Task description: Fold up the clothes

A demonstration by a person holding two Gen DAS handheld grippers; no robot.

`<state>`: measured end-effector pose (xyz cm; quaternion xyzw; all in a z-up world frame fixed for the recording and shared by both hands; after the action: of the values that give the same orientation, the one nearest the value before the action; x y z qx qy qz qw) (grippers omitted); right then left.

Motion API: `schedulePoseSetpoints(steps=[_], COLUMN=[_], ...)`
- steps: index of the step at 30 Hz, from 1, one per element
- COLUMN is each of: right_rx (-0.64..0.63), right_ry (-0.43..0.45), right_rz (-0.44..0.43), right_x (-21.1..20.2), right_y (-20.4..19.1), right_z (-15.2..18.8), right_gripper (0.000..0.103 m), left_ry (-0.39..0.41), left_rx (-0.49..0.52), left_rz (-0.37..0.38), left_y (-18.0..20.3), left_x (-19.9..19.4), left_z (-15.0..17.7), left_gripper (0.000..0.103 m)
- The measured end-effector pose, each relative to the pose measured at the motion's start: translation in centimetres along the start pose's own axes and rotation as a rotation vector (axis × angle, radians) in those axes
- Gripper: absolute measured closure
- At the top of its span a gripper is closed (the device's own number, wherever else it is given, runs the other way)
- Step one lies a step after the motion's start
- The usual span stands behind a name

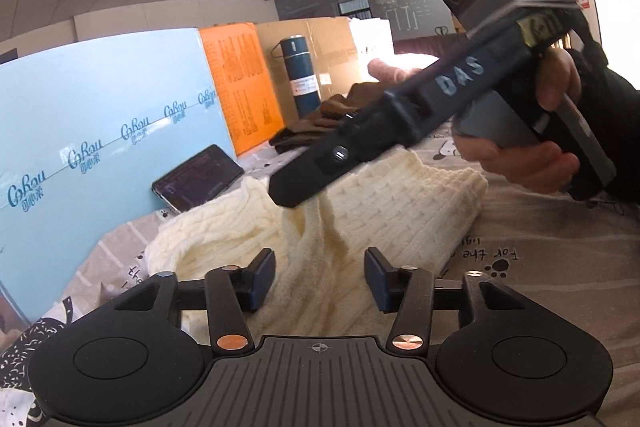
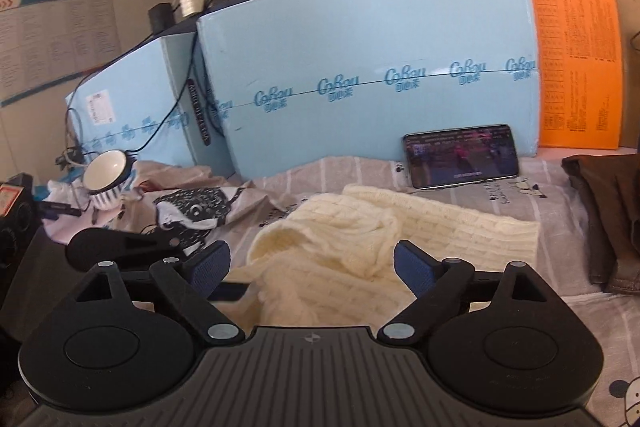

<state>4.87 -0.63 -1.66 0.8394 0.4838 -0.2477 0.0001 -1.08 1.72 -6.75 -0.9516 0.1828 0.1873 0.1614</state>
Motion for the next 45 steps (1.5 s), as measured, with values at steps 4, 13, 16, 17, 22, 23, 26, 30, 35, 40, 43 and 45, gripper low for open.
schedulePoseSetpoints(steps=[4,13,16,17,22,23,26,30,35,40,43,45], right_rx=[0.121,0.302,0.373,0.404,0.449,0.438,0.365,0.253,0.127,0.033,-0.024,-0.061], right_ry=[-0.054,-0.115,-0.146,-0.156,-0.191,-0.197,-0.191,-0.131,-0.056,-0.017,0.006,0.022], right_rz=[-0.116,-0.206,-0.212,-0.222,-0.199,-0.192,-0.162,-0.102,0.011,0.104,0.159,0.197], right_x=[1.4,2.1,1.8,1.6,1.6,1.6,1.5,0.8,0.5,0.3,0.1,0.0], right_y=[-0.2,1.2,1.7,1.9,2.5,2.5,2.1,1.4,1.2,1.3,1.4,1.4], right_z=[1.0,2.3,2.4,2.6,3.4,3.5,3.6,3.3,2.9,2.8,2.8,2.7], right_gripper=[0.02,0.068,0.078,0.078,0.08,0.08,0.076,0.048,0.029,0.025,0.024,0.024], left_ry=[0.029,0.057,0.081,0.09,0.021,0.007,-0.035,-0.089,-0.109,-0.094,-0.032,0.001], left_rx=[-0.031,-0.062,-0.086,-0.1,-0.128,-0.133,-0.15,-0.169,-0.08,-0.084,-0.062,-0.045], left_rz=[-0.03,-0.053,-0.056,-0.056,-0.135,-0.151,-0.198,-0.258,-0.285,-0.288,-0.29,-0.285], left_y=[-0.9,-2.6,-3.4,-3.7,-4.9,-5.2,-5.9,-6.8,-5.6,-5.8,-5.6,-5.3], left_x=[-0.7,-2.0,-2.8,-3.1,-1.9,-1.7,-1.0,-0.2,0.3,0.0,-1.2,-2.2], left_z=[-0.3,-0.5,-0.8,-1.0,0.2,0.4,1.1,2.0,2.1,1.8,0.5,-0.2], left_gripper=[0.03,0.014,0.014,0.014,0.007,0.007,0.007,0.006,0.004,0.004,0.004,0.004])
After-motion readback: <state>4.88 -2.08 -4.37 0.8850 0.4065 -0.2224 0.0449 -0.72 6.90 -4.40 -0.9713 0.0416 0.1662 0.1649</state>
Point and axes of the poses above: each gripper's, at about its wrist camera, not at the fingertips, and x roughly the way its jaws point, y to its right, z to its underside, the point moved 10 cm from there along x, roughly the way its jaws point, and after that the axes turned 1 degree about -y, right-handed, at the moved point
